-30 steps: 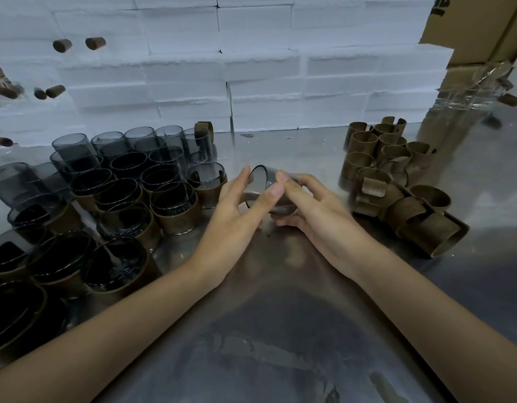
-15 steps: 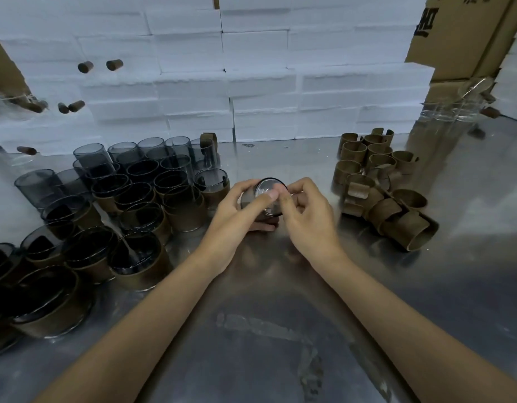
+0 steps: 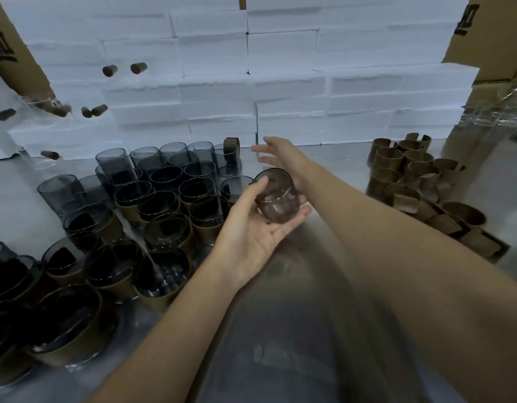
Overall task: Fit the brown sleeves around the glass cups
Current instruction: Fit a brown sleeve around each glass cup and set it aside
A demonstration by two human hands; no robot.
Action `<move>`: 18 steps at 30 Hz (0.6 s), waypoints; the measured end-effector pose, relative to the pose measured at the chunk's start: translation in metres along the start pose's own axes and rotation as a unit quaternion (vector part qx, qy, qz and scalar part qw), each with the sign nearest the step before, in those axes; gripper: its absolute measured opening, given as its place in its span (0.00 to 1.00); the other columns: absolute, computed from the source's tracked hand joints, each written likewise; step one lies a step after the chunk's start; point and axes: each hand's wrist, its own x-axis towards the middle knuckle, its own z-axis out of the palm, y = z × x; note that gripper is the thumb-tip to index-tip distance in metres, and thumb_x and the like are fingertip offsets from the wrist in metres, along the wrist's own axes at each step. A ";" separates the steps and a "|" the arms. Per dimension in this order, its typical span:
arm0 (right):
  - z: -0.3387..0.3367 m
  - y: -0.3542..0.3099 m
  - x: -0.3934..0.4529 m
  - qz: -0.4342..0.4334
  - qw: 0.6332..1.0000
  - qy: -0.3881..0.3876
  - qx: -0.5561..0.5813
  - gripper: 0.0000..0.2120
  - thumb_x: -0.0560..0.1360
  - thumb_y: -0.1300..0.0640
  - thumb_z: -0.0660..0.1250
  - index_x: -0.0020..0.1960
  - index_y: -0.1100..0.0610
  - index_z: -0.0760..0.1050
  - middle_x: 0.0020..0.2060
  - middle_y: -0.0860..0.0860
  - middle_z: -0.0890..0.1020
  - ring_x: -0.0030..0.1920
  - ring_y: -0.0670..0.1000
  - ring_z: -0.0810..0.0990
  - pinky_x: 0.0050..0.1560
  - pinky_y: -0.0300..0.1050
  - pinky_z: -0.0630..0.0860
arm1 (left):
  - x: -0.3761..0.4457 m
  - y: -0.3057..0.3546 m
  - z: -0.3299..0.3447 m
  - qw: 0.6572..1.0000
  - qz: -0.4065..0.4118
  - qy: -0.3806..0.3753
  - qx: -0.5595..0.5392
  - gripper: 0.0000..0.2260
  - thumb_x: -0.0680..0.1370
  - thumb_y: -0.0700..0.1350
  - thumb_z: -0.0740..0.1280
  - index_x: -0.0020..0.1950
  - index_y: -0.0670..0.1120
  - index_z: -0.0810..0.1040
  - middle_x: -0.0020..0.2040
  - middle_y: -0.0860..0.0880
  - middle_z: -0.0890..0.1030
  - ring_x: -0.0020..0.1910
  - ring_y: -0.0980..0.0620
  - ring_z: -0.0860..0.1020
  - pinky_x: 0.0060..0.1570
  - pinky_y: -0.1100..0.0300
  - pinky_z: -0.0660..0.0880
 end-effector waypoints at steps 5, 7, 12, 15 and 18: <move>0.022 -0.008 0.059 0.017 0.995 -0.071 -0.067 0.22 0.85 0.40 0.51 0.61 0.48 0.80 0.72 0.55 0.70 0.72 0.52 0.64 0.63 0.47 0.65 | 0.006 0.001 -0.004 0.998 0.008 0.033 -0.050 0.26 0.81 0.48 0.67 0.76 0.36 0.70 0.65 0.36 0.81 0.57 0.41 0.84 0.55 0.50 0.83; 0.025 -0.010 0.074 0.026 0.993 -0.085 -0.080 0.23 0.84 0.39 0.52 0.66 0.47 0.79 0.73 0.53 0.72 0.73 0.52 0.63 0.68 0.47 0.62 | 0.007 0.002 -0.004 0.997 0.000 0.045 -0.064 0.27 0.81 0.49 0.67 0.76 0.37 0.70 0.67 0.36 0.80 0.56 0.41 0.84 0.50 0.52 0.84; 0.031 -0.017 0.083 0.011 0.997 -0.004 -0.075 0.19 0.83 0.47 0.60 0.66 0.56 0.80 0.61 0.50 0.83 0.69 0.48 0.74 0.61 0.49 0.62 | 0.008 0.000 -0.004 0.996 -0.005 0.047 -0.076 0.27 0.80 0.49 0.68 0.76 0.36 0.70 0.64 0.37 0.81 0.54 0.42 0.84 0.47 0.51 0.84; 0.025 -0.022 0.069 -0.046 0.990 0.104 -0.083 0.16 0.77 0.61 0.69 0.63 0.65 0.81 0.46 0.53 0.84 0.45 0.47 0.81 0.42 0.37 0.72 | 0.007 0.000 -0.006 0.997 -0.007 0.031 -0.075 0.23 0.81 0.48 0.67 0.72 0.36 0.74 0.63 0.34 0.81 0.55 0.40 0.84 0.54 0.49 0.83; 0.008 -0.031 0.043 -0.105 0.977 0.123 -0.137 0.11 0.75 0.69 0.68 0.56 0.62 0.83 0.47 0.55 0.83 0.42 0.50 0.78 0.38 0.33 0.76 | 0.007 -0.002 -0.009 0.997 -0.010 0.003 -0.080 0.10 0.81 0.45 0.68 0.56 0.38 0.80 0.56 0.36 0.82 0.61 0.39 0.82 0.61 0.46 0.80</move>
